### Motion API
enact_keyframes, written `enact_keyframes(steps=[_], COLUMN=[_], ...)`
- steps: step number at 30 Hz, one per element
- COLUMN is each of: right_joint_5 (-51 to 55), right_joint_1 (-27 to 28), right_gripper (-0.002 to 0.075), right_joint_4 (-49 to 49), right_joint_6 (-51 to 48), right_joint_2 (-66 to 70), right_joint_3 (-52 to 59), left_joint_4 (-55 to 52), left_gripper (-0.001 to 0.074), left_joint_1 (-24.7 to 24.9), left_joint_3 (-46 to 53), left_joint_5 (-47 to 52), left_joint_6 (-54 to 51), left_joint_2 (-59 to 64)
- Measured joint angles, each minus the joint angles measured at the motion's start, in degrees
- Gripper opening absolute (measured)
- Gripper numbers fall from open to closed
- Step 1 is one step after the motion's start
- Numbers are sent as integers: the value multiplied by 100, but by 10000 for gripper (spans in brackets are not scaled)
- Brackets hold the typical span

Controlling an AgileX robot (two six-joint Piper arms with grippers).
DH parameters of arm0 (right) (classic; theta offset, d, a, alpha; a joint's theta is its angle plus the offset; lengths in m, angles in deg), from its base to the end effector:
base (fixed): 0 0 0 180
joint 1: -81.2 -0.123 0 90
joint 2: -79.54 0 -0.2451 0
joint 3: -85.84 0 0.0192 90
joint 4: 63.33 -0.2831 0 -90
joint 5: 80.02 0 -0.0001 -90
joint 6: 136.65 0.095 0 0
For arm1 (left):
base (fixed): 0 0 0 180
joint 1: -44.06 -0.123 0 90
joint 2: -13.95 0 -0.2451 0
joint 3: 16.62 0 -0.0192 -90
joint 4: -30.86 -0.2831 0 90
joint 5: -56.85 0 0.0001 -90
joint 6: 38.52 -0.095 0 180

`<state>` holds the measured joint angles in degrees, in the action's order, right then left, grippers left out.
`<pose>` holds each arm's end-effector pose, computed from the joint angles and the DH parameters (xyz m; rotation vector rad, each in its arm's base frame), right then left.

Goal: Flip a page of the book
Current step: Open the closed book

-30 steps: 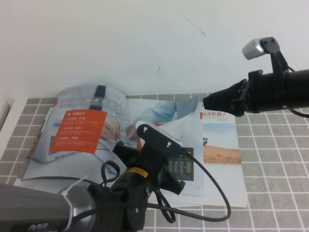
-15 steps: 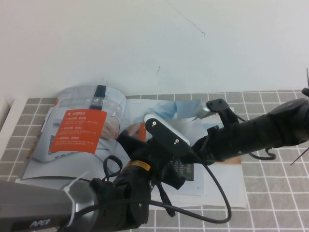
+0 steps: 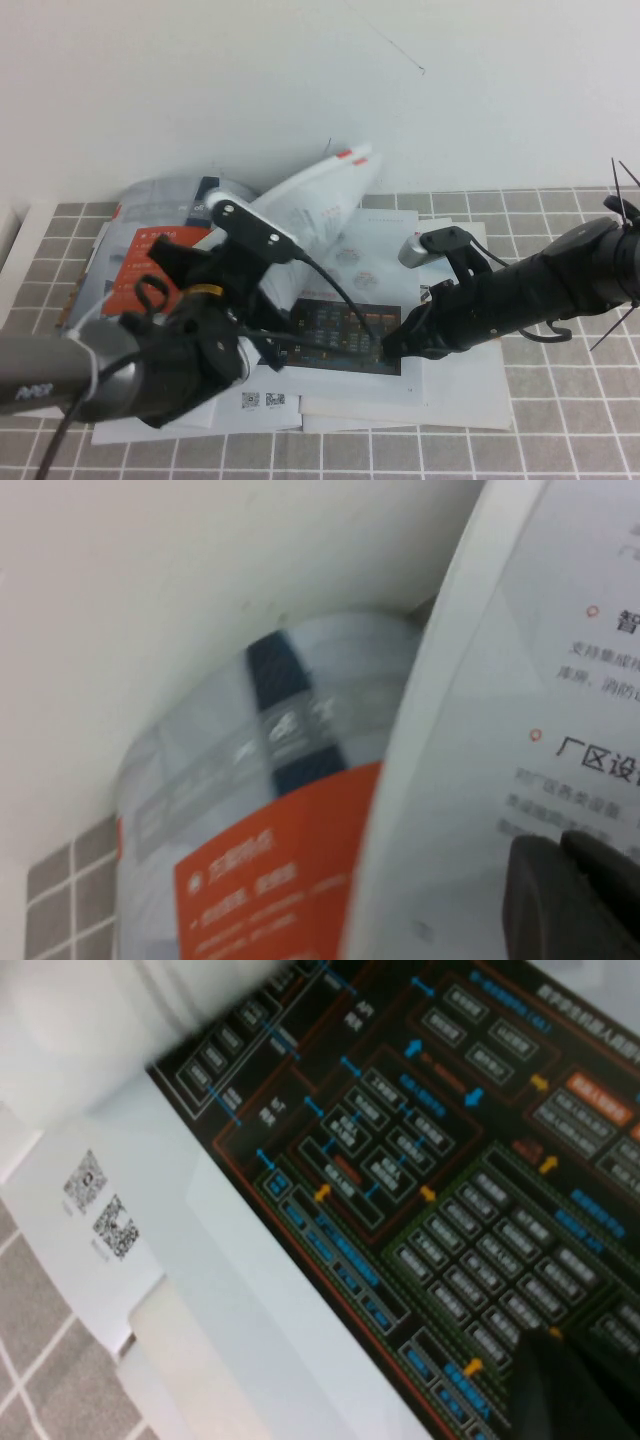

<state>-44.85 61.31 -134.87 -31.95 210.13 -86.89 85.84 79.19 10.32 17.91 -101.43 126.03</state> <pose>0.3611 0.1859 0.0429 -0.8053 2.4512 0.8335 0.3279 -0.1710 0.1156 0.4976 1.8762 0.3042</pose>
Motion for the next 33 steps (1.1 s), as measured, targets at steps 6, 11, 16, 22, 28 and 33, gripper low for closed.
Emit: enact_keyframes(steps=[6, 11, 16, 22, 28, 33], right_joint_5=[13, 37, 63, 251, 407, 477], right_joint_1=[0, 0, 0, 0, 0, 0], right_gripper=[-2, -2, -2, -2, -2, -2], right_joint_4=[64, 64, -22, -503, -652, -805], right_joint_6=[37, 47, -103, -697, -816, -839], right_joint_2=[0, 0, -39, -299, -333, -333], right_joint_3=[0, 0, 0, 0, 0, -47], left_joint_4=[416, 694, 1052, 1772, 2805, 3651], left_gripper=[-2, -2, -2, -2, -2, -2], left_joint_1=[-1038, -1544, -1746, -2096, -2788, -3445], left_joint_3=[0, 0, 0, 0, 0, 0], left_joint_5=[580, 916, 1000, 1023, 1740, 2284], left_joint_6=[-87, -364, -697, -1278, -2050, -2688], left_joint_2=[0, -114, -143, -143, -143, -143])
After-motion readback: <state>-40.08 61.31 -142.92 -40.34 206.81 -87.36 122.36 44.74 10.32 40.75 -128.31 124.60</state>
